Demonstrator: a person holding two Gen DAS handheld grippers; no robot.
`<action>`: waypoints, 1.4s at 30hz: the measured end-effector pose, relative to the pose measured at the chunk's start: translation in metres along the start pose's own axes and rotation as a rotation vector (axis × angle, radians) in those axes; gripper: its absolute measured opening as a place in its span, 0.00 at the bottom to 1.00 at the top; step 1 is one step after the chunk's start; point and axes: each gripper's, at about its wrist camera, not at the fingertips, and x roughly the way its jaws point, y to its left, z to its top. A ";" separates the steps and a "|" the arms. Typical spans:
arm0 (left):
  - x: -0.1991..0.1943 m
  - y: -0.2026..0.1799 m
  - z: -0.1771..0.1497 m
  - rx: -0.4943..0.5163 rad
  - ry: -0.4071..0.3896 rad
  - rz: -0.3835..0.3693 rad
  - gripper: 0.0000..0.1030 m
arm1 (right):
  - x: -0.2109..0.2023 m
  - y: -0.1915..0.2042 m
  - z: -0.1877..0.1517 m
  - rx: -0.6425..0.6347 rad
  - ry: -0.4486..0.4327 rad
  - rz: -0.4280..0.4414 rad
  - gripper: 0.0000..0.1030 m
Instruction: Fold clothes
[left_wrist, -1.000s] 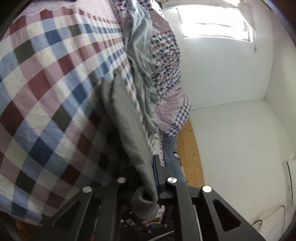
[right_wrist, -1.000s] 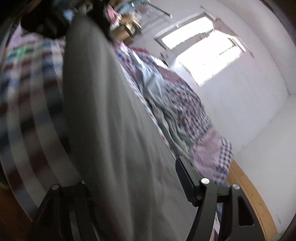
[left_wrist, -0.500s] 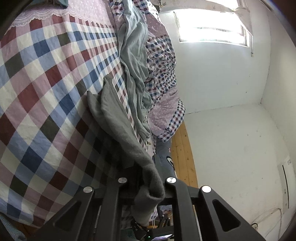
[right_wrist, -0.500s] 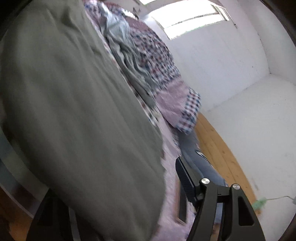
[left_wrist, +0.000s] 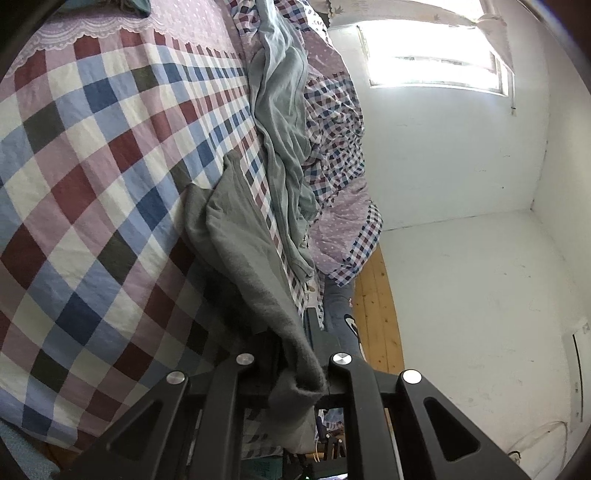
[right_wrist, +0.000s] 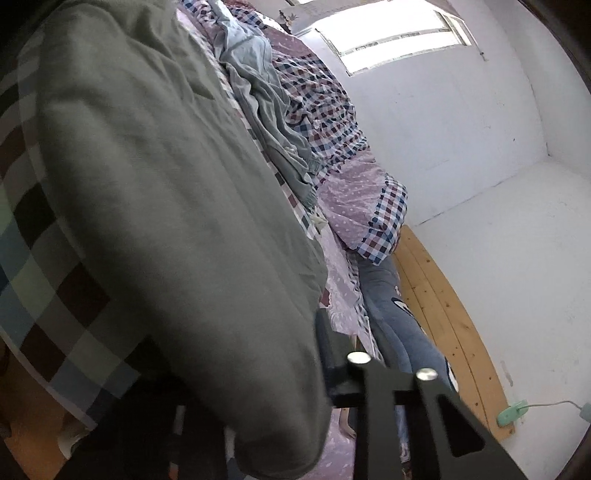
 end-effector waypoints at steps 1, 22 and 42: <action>-0.001 0.000 0.000 0.000 -0.002 -0.001 0.10 | -0.001 -0.003 0.001 0.010 0.002 0.011 0.14; -0.043 -0.060 -0.019 0.190 -0.033 -0.110 0.10 | -0.087 -0.115 0.034 0.262 -0.185 0.020 0.09; -0.128 -0.148 -0.036 0.333 -0.141 -0.241 0.10 | -0.150 -0.206 0.069 0.347 -0.278 0.087 0.09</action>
